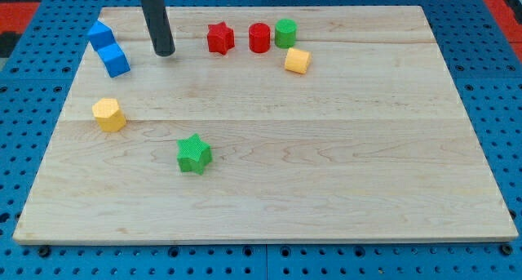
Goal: Place the blue triangle parallel left to red star
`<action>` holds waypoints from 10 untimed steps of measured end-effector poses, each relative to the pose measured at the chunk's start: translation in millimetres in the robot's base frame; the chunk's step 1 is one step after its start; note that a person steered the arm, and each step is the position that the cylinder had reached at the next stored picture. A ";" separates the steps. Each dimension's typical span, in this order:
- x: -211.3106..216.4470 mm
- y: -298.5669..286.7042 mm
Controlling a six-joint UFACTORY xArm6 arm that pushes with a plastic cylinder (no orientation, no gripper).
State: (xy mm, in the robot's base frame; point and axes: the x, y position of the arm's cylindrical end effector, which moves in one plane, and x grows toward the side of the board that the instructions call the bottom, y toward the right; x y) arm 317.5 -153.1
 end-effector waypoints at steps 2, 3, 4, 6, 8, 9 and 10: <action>-42.2 -29.1; -33.9 -73.2; -3.3 -86.2; 1.2 -144.3; -50.9 -140.3; -60.1 -141.2; -53.7 -102.1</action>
State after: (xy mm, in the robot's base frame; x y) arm 263.8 -255.1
